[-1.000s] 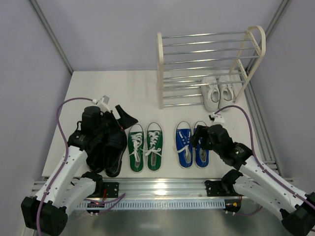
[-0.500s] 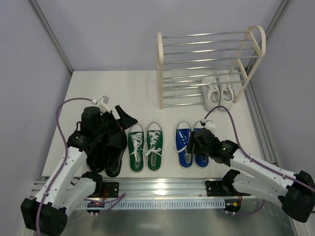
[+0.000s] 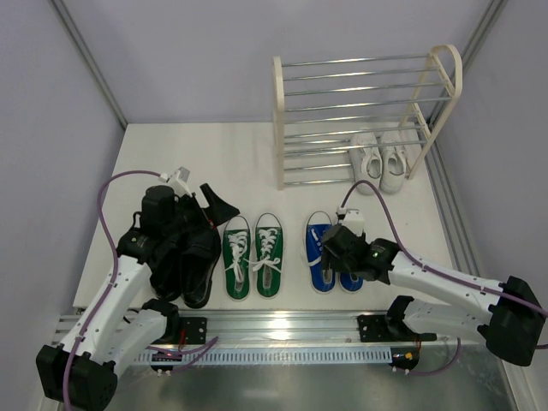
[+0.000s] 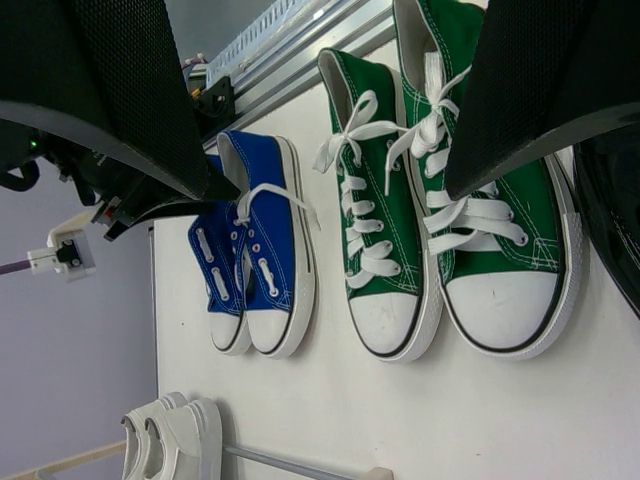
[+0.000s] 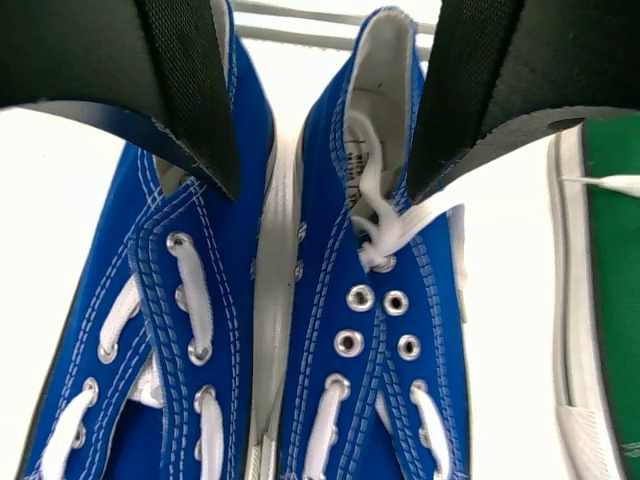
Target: Place and organize the shoes onto the shoe shelf
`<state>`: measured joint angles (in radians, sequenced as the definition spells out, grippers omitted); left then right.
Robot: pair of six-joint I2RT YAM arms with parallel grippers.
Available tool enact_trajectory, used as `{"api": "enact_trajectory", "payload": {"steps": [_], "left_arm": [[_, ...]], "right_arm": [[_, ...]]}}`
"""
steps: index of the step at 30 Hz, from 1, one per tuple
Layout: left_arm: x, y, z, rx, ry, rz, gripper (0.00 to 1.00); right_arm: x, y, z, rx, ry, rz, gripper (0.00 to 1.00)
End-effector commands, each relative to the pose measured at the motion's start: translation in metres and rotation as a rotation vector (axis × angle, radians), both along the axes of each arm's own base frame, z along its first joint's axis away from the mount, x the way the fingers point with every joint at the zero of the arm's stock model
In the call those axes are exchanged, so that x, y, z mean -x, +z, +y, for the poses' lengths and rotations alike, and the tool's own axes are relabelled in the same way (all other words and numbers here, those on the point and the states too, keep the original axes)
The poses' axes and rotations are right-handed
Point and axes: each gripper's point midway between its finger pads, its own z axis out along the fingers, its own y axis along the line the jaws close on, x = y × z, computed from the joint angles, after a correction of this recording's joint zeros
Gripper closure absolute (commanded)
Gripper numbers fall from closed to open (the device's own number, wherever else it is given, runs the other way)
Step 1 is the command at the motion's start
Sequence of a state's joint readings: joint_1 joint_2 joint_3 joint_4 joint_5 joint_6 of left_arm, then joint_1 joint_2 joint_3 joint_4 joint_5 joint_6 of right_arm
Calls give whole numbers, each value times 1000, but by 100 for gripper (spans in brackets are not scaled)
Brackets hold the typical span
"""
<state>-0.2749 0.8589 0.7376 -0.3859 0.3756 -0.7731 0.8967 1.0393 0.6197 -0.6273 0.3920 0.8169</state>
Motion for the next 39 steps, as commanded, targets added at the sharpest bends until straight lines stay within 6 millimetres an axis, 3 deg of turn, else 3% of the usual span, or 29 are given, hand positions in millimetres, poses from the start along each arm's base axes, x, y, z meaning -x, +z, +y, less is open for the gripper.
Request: {"api": "enact_trajectory", "payload": {"steps": [1,3,12,15,19,24,27,28,31,32,36,39], "left_arm": [[0,4,-3,-3,-22,-26,0],[-1,4,-3,0,-25,-27,0],[0,6,-4,-2,-32,-32,0],[0,5,-3,-3,-27,-30,0],[0,3,-3,0,-25,-26,0],[2,3,-2,-7,-23,-26,0],[3,5,0,-11,-21,-34,0],[4,5,0,-10,-19,-34,0],[4,5,0,-8,-19,-33,0],[5,5,0,-7,-22,-35,0],[5,5,0,-8,-19,-35,0],[6,6,0,-7,-19,-40,0]], "right_arm": [[-1,34,-11,39,-55,-49,29],[0,38,-17,51,-74,-56,26],[11,8,-28,79,-116,-8,21],[12,3,-19,40,-85,-1,20],[7,-3,9,-75,-32,-7,20],[6,-23,21,-60,-16,36,22],[5,-37,17,-9,-21,58,39],[5,-39,17,-4,-25,60,52],[5,-49,12,35,-32,70,77],[5,-50,11,48,-31,70,94],[4,-45,3,84,-1,49,96],[-5,-19,11,46,72,-34,96]]}}
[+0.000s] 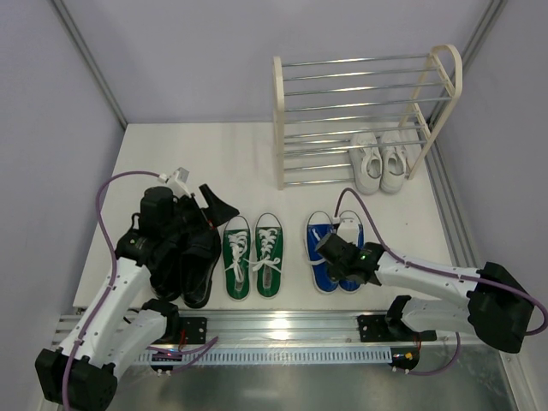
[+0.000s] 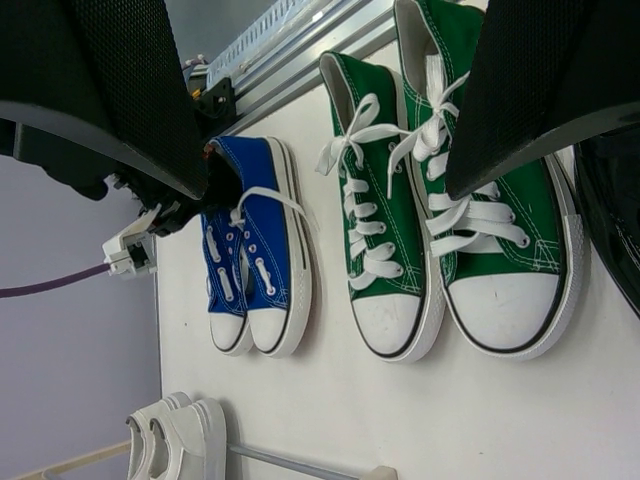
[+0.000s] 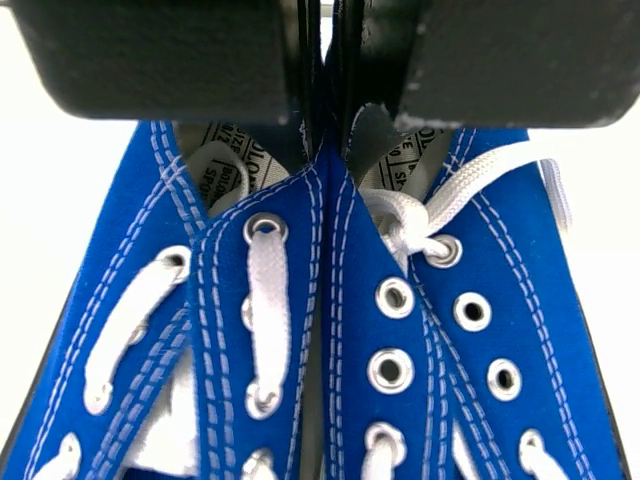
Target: Place and organize the shoes onto the shoe shelf
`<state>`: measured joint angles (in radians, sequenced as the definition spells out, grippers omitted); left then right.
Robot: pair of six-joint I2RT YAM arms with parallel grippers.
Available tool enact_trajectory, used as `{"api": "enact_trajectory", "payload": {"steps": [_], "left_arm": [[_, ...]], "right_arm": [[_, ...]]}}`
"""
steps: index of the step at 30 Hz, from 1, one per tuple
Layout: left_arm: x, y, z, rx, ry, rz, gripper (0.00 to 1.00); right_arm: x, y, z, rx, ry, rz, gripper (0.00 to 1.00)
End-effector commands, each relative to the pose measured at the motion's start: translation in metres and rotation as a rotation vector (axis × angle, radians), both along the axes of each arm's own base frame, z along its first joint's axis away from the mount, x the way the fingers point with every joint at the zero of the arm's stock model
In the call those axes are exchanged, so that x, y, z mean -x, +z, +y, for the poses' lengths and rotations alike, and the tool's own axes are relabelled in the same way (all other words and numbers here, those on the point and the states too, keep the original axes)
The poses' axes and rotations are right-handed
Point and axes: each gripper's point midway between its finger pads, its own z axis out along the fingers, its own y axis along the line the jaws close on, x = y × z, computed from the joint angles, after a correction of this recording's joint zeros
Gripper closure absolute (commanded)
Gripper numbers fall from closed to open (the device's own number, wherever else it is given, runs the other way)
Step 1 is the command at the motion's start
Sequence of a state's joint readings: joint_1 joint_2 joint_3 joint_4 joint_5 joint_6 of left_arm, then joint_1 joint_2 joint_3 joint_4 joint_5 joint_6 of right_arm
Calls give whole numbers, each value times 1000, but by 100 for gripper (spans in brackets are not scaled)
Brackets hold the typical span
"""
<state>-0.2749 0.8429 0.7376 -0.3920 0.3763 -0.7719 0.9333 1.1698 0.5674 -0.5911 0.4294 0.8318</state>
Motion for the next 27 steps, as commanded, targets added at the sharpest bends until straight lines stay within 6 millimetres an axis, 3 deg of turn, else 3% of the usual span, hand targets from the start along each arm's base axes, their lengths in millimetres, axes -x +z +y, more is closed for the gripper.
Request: {"api": "enact_trajectory", "payload": {"steps": [1,6,11,16,19,20,21,23,25,26,27], "left_arm": [[3,3,0,-10,-17,-27,0],[4,3,1,-9,-15,-30,0],[6,3,2,-12,-13,-32,0],[6,7,2,-10,-8,-42,0],[6,8,2,-10,-10,-42,0],[6,8,2,-11,-12,-43,0],[6,9,2,-10,-10,-46,0],[7,11,3,-11,-8,-52,0],[7,12,3,-14,-6,-55,0],[7,13,4,-15,-4,-57,0],[7,14,4,-15,-3,-60,0]], "right_arm": [[-18,33,23,-103,87,-127,96],[-42,85,19,-60,144,-293,96],[-65,120,22,-40,140,-408,96],[-97,126,29,-17,147,-441,96],[-128,131,31,-38,121,-465,96],[-140,142,36,-54,127,-502,96],[-155,134,29,-32,102,-483,96],[-175,145,35,-39,118,-514,96],[-194,136,35,-8,121,-501,96],[-206,148,41,-12,130,-537,96],[-215,140,42,4,129,-523,96]]}}
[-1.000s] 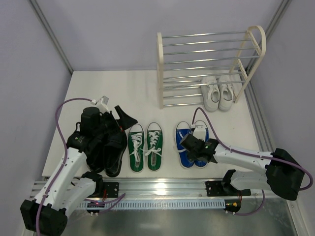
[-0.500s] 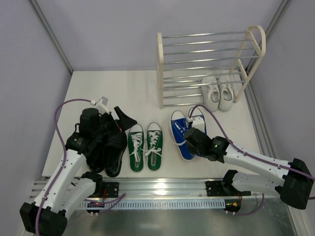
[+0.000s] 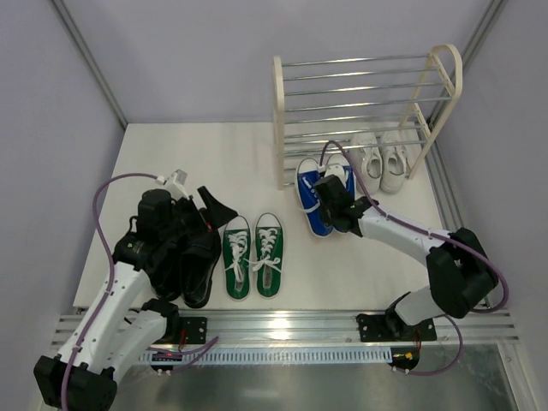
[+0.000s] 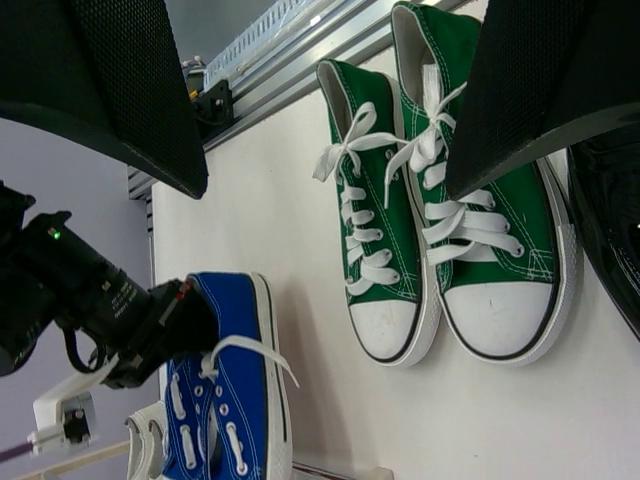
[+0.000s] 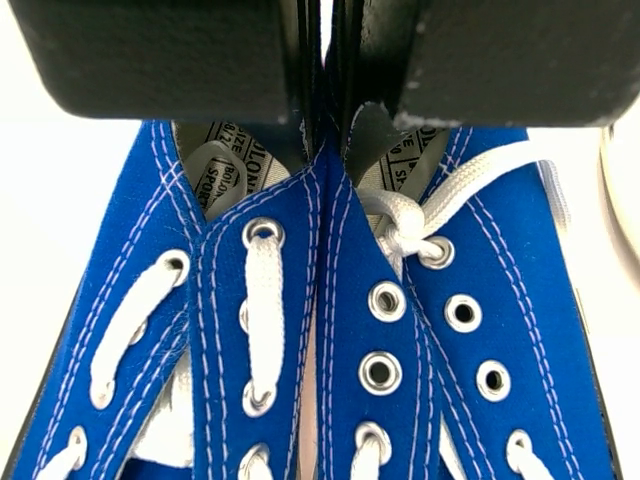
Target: Place and organize the shoes onto the shoe shelf
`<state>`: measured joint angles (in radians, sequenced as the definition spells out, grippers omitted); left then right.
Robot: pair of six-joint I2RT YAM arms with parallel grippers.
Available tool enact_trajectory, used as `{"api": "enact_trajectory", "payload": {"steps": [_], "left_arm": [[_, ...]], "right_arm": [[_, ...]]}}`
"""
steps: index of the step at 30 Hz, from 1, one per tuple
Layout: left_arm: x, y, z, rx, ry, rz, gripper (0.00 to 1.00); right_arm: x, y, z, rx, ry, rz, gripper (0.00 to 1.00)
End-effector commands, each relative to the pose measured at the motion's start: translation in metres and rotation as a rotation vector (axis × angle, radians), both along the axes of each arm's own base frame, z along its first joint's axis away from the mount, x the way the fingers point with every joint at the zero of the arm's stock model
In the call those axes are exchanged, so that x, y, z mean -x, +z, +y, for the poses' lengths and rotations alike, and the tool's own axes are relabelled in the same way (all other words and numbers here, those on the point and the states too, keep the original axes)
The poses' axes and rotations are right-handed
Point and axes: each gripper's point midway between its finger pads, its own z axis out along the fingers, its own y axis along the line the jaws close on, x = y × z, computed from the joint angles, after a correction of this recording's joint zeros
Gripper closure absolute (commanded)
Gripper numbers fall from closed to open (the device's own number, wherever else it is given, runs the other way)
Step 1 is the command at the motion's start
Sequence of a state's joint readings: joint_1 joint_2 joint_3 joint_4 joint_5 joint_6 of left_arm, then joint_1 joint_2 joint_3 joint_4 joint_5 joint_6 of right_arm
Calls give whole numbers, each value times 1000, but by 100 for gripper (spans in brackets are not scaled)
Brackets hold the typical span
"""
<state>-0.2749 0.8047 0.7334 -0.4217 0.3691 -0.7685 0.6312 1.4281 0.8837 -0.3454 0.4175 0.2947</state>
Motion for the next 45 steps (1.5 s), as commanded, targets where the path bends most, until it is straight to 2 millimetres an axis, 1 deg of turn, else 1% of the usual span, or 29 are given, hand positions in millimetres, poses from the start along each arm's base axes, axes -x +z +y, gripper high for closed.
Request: {"api": "enact_trajectory", "payload": {"steps": [1,2,3,4,5,6,7,8,9,10,11,13,14,17,18,21,23,24,26,28,29,34,41,42,43,44,45], "left_arm": [[0,12,1,-13,-7,-53,0],[1,12,1,-12,-8,-54,0],[1,12,1,-15,-8,-54,0],[1,12,2,-15,-5,-56,0],[1,12,2,-18,-4,-55,0],[1,12,3,-19,-1,-55,0],[1,13,3,-21,1,-58,0],[1,13,3,-20,-2,-57,0],[1,13,4,-24,-1,-61,0],[1,14,4,-26,-1,-62,0],[2,15,5,-29,1,-62,0],[2,15,5,-40,-3,-63,0],[2,16,6,-44,-1,-65,0],[3,17,8,-49,4,-66,0],[4,17,7,-48,2,-63,0],[4,16,8,-49,5,-62,0],[4,16,8,-49,5,-60,0],[4,16,8,-50,6,-61,0],[5,18,8,-48,3,-63,0],[4,18,8,-47,4,-64,0],[5,17,7,-47,3,-62,0],[5,17,6,-42,-3,-57,0],[6,18,7,-43,0,-57,0],[6,18,7,-44,1,-57,0],[6,18,7,-45,1,-57,0],[6,18,7,-46,0,-55,0],[6,18,8,-45,2,-57,0]], "right_arm": [[-77,84,38,-128,31,-311,96],[-87,94,42,-141,30,-336,96],[-93,93,42,-141,29,-340,96],[-103,88,40,-138,15,-337,96],[-114,95,42,-161,4,-359,96],[-121,95,41,-167,-4,-361,96],[-129,85,37,-153,-14,-344,96],[-141,98,42,-181,-18,-386,96],[-146,99,42,-186,-22,-388,96],[-154,91,41,-178,-30,-378,96],[-162,97,42,-188,-35,-393,96],[-170,95,43,-195,-36,-389,96],[-178,91,42,-192,-42,-387,96],[-189,92,44,-202,-43,-403,96],[-192,86,44,-199,-45,-398,96],[-200,82,47,-204,-43,-406,96],[-204,85,49,-215,-42,-423,96],[-205,83,50,-213,-43,-424,96],[-207,84,50,-223,-48,-436,96],[-209,88,51,-236,-50,-456,96],[-208,86,50,-238,-54,-458,96],[-214,90,45,-252,-101,-505,96],[-222,84,46,-259,-129,-506,96],[-221,80,46,-257,-132,-499,94],[-221,77,46,-258,-136,-496,82],[-220,75,45,-261,-139,-493,73],[-220,77,45,-270,-140,-503,68]]}}
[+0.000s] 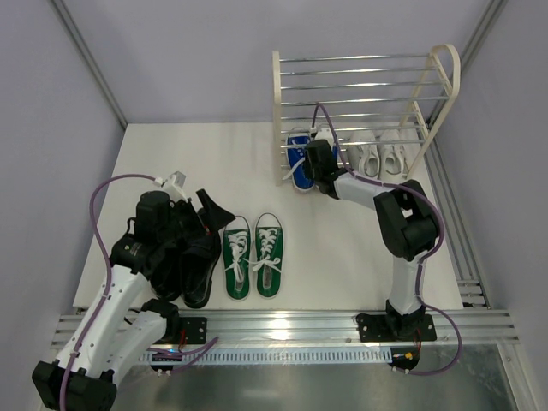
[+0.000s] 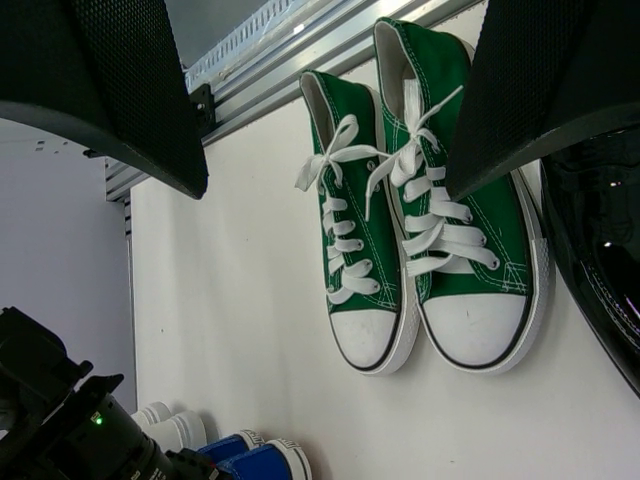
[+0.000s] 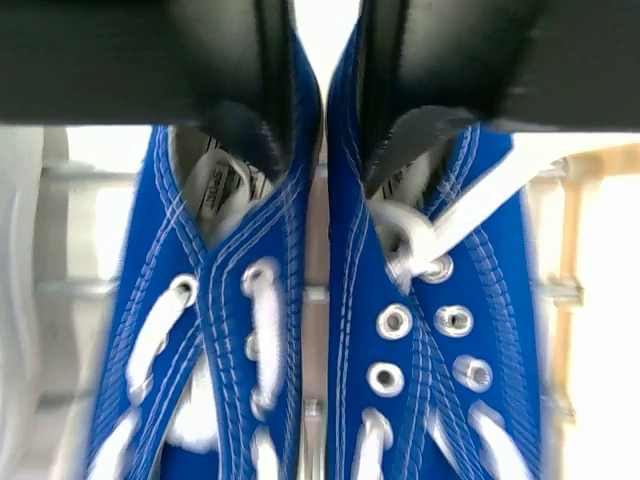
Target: Place and organize the shoes onto the shoe shelf
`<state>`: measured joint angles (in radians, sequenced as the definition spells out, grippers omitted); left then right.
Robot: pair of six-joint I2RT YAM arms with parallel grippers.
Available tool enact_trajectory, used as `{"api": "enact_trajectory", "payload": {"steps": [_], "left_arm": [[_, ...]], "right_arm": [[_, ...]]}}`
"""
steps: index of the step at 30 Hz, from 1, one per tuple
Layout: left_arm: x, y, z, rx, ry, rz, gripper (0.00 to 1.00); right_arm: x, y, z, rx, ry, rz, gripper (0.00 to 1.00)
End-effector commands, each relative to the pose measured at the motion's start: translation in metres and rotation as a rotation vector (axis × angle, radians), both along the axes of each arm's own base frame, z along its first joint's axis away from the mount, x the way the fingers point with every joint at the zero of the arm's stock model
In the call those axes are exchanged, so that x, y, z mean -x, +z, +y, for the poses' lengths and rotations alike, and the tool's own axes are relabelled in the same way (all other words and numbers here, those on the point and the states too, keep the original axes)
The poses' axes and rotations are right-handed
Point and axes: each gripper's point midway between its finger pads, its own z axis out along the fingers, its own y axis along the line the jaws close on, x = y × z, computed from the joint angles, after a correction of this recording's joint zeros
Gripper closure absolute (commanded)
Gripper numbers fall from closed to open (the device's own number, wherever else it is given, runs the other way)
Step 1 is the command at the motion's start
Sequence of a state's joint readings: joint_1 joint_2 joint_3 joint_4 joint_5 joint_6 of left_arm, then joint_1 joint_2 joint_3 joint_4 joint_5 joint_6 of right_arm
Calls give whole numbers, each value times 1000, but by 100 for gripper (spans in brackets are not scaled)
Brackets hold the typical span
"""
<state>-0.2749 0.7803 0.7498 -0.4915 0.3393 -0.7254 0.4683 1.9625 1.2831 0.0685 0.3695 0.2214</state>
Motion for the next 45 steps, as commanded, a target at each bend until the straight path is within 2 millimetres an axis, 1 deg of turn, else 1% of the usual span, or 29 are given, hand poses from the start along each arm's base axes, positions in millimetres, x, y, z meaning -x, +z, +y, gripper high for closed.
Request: {"api": "enact_trajectory", "payload": {"steps": [1,2,3,4,5,6,7,9,12,13,14,16,17,19,20,22,24,27,29,33,34,36,38,39,40,41,42,44,45], "left_arm": [[-1,20,0,4,-3,-56,0],[-1,20,0,5,-5,-55,0],[0,20,-1,6,-9,-55,0],[-1,19,-1,5,-7,-52,0],[-1,20,-1,6,-7,-55,0],[-1,19,-1,6,-9,-54,0],[-1,19,-1,8,-9,-52,1],[-2,18,-1,9,-9,-50,0],[-2,16,-1,8,-9,-47,0],[-2,16,-1,7,-7,-47,0],[-2,16,-1,6,-7,-48,0],[-2,16,-1,6,-7,-48,0],[-2,15,-1,4,-5,-47,0],[-3,16,-1,3,-5,-49,0],[-3,16,-1,3,-3,-47,0],[-3,16,-1,4,-4,-49,0],[-3,16,-1,4,-3,-49,0],[-4,14,0,3,-1,-45,0],[-4,14,-1,9,-2,-45,0],[-3,14,-2,15,-4,-41,0],[-2,13,-2,14,-3,-42,0],[-1,13,-1,11,0,-44,0],[0,12,1,3,5,-42,0],[0,12,2,-2,9,-45,0],[0,12,3,-3,12,-47,0],[0,12,3,-6,13,-50,0],[0,12,3,-5,13,-47,0],[-1,13,2,-1,11,-49,0],[-2,13,1,2,7,-49,0]], "right_arm": [[-37,81,11,-146,-57,-276,54],[-36,80,10,-149,-58,-276,48],[-34,84,10,-156,-54,-284,45],[-31,83,11,-158,-47,-284,42],[-30,84,11,-161,-40,-287,41],[-27,90,13,-170,-34,-302,39],[-24,88,11,-166,-31,-300,39],[-18,91,10,-170,-32,-310,35],[-5,102,9,-184,-30,-341,30],[1,101,9,-183,-25,-346,28],[7,114,8,-194,-25,-374,27],[17,118,5,-192,-31,-399,21],[22,132,5,-204,-25,-428,20],[29,137,3,-202,-24,-440,18],[34,148,4,-213,-18,-460,18],[42,149,2,-204,-17,-456,18],[49,156,-1,-204,-21,-460,18],[55,152,-8,-195,-42,-450,18],[53,146,-10,-181,-59,-428,17],[49,122,-4,-164,-57,-357,17],[48,113,-3,-158,-54,-340,17],[49,106,0,-172,-46,-324,17],[58,105,1,-190,-44,-330,17],[61,111,2,-205,-43,-354,17],[68,104,0,-201,-41,-346,17],[74,115,0,-213,-39,-368,17],[80,112,-3,-208,-41,-366,17],[91,119,-2,-209,-31,-382,17],[98,131,-5,-223,-31,-406,17]]}}
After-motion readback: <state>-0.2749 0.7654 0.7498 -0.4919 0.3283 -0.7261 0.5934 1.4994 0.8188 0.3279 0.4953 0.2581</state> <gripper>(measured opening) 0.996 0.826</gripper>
